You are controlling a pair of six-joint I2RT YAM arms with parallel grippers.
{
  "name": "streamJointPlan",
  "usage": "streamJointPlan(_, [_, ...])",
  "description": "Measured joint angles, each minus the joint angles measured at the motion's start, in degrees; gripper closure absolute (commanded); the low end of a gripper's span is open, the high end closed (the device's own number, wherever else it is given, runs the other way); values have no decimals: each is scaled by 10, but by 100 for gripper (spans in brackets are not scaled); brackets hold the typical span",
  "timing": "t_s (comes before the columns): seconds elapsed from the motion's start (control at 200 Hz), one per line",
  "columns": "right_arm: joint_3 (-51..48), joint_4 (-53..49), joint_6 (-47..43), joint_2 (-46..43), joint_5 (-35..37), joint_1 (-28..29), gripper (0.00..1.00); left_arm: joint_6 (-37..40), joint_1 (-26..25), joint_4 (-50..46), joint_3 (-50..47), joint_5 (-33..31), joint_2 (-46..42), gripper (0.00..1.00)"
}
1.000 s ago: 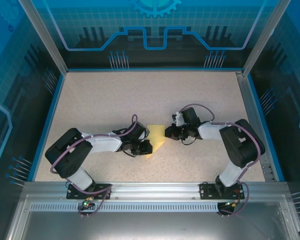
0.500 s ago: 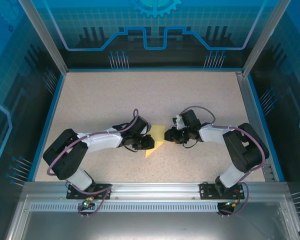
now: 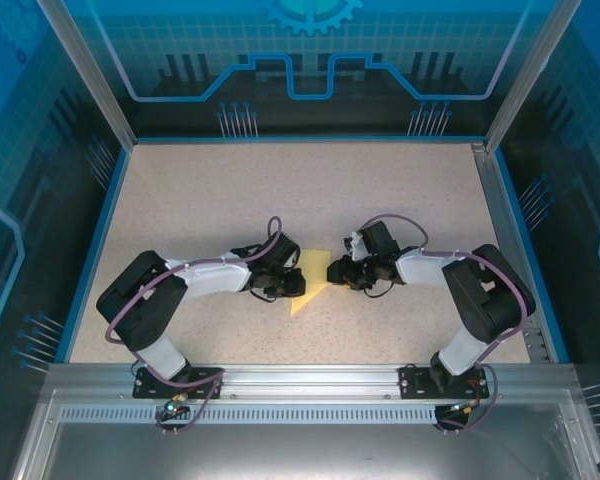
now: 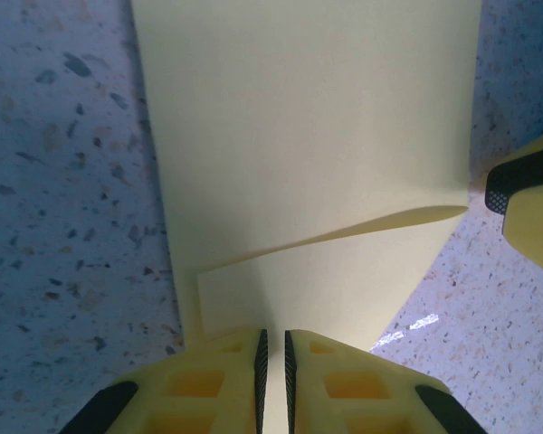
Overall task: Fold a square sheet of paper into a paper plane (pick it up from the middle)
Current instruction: Third fold the triangle at the center of the table.
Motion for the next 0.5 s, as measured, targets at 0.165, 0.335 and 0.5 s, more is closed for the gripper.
streamJointPlan(0.165, [0, 15, 10, 13, -12, 6, 66, 0, 1, 0, 0, -2, 0, 84])
streamJointPlan(0.335, [0, 29, 19, 17, -17, 11, 66, 0, 2, 0, 0, -2, 2, 84])
streamJointPlan(0.5, [0, 36, 23, 17, -22, 13, 67, 0, 2, 0, 0, -2, 9, 83])
